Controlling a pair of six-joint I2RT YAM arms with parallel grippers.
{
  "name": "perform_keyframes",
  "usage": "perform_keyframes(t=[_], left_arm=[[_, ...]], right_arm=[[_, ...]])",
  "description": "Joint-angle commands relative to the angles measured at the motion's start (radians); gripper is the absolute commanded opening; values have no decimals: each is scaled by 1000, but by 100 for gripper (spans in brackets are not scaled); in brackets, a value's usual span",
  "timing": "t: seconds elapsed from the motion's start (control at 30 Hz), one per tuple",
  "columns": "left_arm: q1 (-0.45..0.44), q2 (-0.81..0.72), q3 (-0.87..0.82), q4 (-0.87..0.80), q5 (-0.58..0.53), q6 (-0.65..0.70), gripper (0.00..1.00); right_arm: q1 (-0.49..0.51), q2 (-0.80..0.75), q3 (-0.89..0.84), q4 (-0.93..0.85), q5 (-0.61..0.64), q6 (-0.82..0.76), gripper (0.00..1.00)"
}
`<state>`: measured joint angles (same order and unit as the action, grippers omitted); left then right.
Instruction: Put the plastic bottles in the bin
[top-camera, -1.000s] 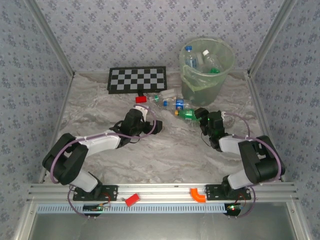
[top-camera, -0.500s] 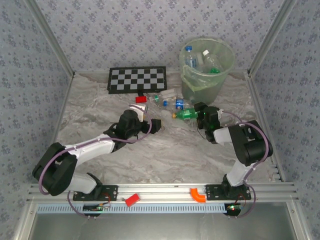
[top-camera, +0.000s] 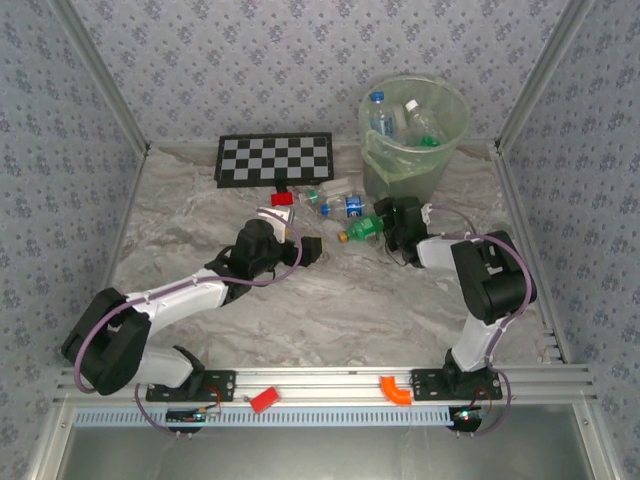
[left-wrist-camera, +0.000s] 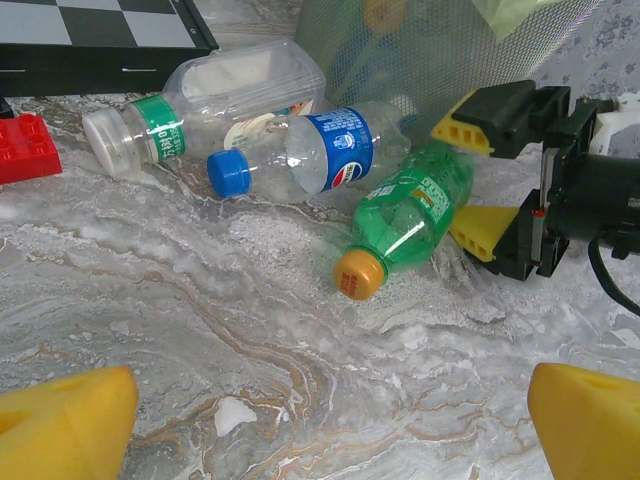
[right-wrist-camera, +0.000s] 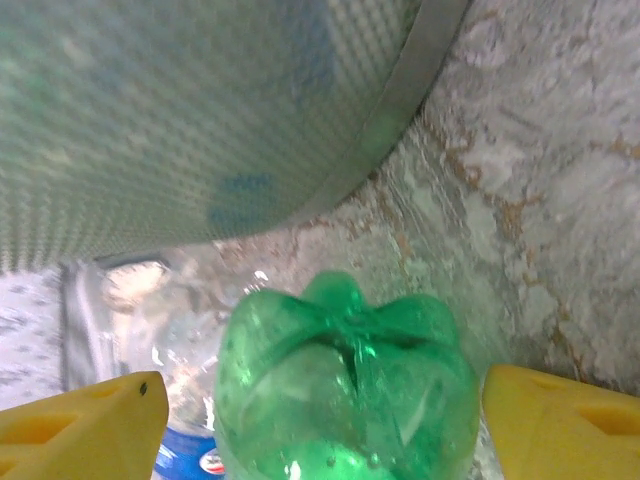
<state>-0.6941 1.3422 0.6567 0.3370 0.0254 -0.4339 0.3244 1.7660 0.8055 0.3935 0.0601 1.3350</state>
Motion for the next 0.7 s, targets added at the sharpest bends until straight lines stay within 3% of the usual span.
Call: perform_keyframes(t=[0.0,0.17,0.3,0.47,0.67], left_arm=[[-6,-16,0,12,-10,12,100],[-5,-18,1,12,-9,11,100],[-6,-23,-1,9,-11,13,100],[-6,-28,-2,9,-12,12,100],[-8,-29,-2,10,-10,11,100]], right_arm=[[13,-10,61,-279,6,-103,80],[-5,36,149,-401,-34,-167,80],[-10,24,141,-385,-38,-176,64],[-14,-62,60,-305,-15,-169,56],[-18,-253,-15,-321,47,-221,56]])
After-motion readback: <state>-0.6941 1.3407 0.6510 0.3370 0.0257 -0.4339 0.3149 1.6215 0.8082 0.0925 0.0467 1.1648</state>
